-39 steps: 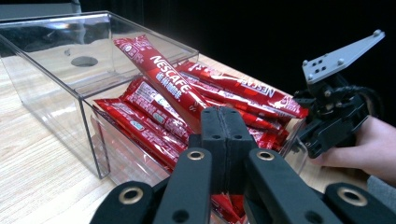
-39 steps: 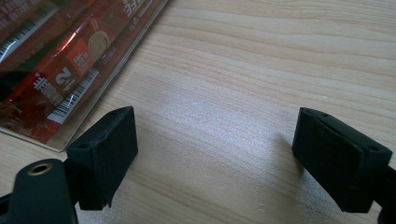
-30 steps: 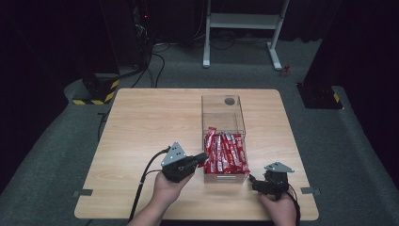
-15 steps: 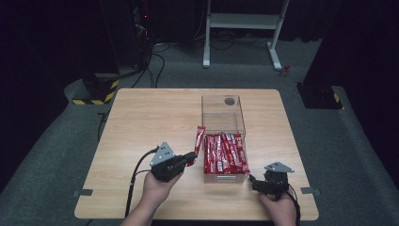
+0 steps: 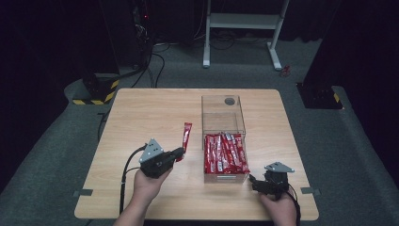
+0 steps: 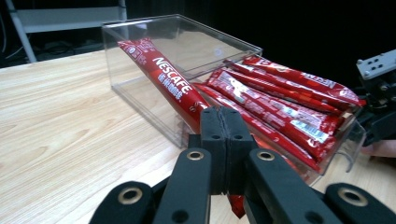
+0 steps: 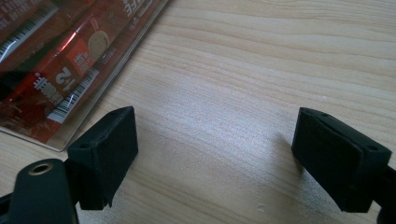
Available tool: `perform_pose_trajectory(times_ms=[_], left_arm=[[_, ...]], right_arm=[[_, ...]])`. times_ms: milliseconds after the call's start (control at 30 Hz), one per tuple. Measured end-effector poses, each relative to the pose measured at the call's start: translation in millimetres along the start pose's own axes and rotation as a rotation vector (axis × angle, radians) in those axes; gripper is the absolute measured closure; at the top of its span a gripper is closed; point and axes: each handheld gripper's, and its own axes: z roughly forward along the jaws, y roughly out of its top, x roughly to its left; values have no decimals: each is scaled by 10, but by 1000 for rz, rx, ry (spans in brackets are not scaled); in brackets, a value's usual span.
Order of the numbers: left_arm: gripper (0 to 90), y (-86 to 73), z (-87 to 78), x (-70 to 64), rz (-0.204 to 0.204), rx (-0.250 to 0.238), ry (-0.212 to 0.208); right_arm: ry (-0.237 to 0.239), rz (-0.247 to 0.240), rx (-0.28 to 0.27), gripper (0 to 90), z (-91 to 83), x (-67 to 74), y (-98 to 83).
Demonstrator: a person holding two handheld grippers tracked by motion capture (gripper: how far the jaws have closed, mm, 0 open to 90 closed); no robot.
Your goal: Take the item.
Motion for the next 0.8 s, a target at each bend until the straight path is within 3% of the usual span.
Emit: perform_pose_trajectory(times_ms=[533, 800], left_arm=[[894, -52, -63, 213, -19, 10, 67], [894, -150, 29, 289, -46, 41, 84]], right_arm=[[1, 0, 0, 143, 0, 0, 0], [0, 0, 0, 143, 0, 0, 0]])
